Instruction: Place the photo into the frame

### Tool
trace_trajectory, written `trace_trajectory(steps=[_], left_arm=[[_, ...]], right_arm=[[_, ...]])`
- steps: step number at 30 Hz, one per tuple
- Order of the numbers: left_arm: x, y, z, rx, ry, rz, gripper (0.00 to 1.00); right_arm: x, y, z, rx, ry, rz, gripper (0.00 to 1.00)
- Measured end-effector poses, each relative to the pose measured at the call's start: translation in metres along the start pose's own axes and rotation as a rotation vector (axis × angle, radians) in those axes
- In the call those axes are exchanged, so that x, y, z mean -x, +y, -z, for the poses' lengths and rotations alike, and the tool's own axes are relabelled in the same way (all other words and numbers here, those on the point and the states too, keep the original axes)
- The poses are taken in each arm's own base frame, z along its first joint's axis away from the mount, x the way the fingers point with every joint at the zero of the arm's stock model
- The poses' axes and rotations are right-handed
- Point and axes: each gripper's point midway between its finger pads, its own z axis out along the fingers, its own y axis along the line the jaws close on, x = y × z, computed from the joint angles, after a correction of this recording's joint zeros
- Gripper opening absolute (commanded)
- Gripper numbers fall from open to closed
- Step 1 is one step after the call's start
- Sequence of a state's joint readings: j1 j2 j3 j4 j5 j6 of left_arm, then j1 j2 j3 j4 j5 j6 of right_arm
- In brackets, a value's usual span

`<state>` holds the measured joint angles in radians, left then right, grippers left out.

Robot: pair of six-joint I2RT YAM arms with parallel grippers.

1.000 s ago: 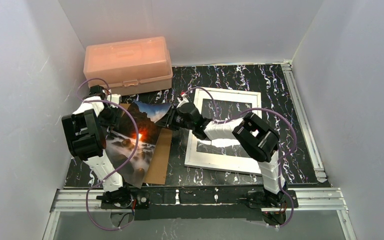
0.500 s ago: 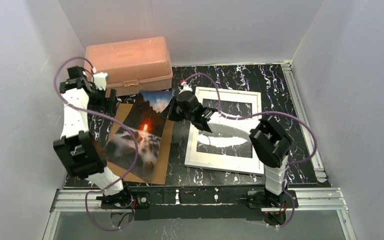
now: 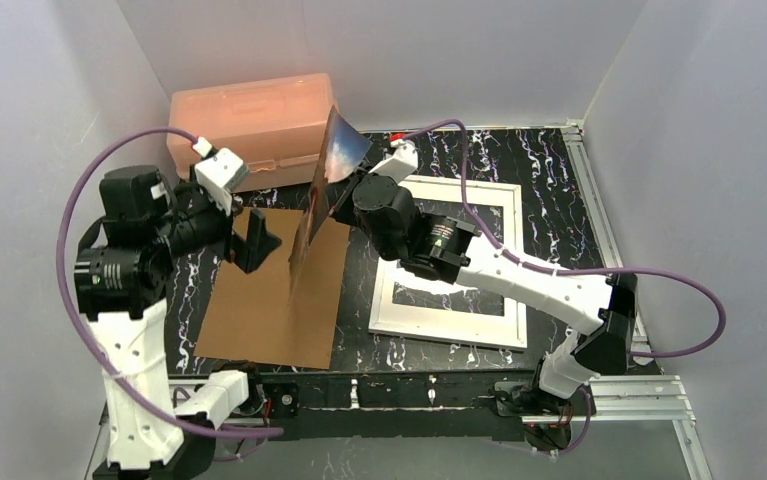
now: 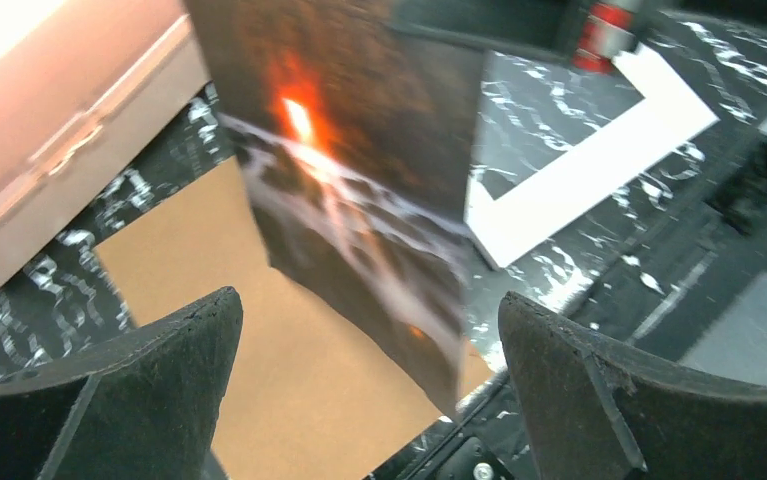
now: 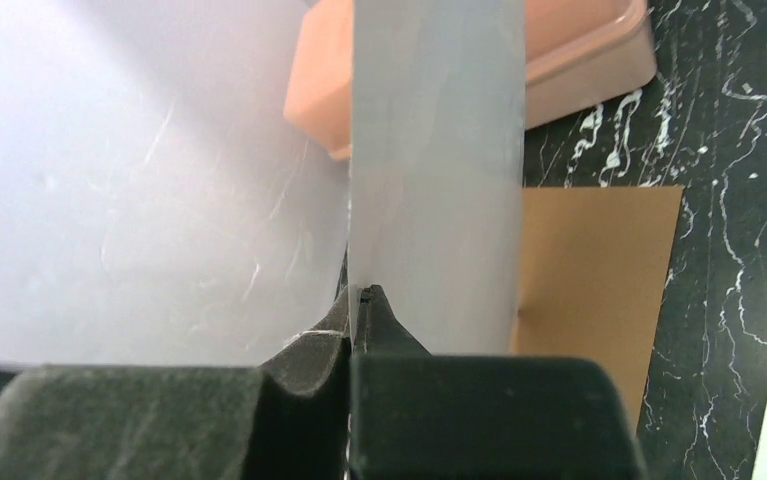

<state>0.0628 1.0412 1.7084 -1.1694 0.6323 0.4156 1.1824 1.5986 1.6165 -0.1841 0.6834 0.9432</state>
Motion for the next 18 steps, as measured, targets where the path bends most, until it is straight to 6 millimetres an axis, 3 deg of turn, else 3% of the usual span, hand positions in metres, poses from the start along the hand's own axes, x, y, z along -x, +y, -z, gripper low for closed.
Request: trace_trajectory(steps=[3,7,11,13,18], left_arm=[[-0.003,-0.034,0.007,-0.103,-0.028,-0.04,0.99],[-0.037,-0.055,-0.008,-0.198,0.061,-0.027,0.98],[-0.073,-0.06,-0.032,-0.225,0.19,-0.035,0.98],[-0.081,-0.058,-0.041,-0.21,0.224,-0.057,0.98],[-0.081,-0.049,-0.061,-0.131,0.22,-0.132,0.98]], right_arm=[[0.015,0.001,0.003,-0.027,-0.062,-0.017,0.01],[0.019,-0.009,0.001,-0.073,-0.095,-0.022,0.01],[0.014,-0.014,-0.005,-0.096,-0.108,-0.027,0.01],[0.009,-0.017,-0.009,-0.107,-0.106,-0.024,0.01],[0.004,-0.018,-0.016,-0.118,-0.109,-0.024,0.01]])
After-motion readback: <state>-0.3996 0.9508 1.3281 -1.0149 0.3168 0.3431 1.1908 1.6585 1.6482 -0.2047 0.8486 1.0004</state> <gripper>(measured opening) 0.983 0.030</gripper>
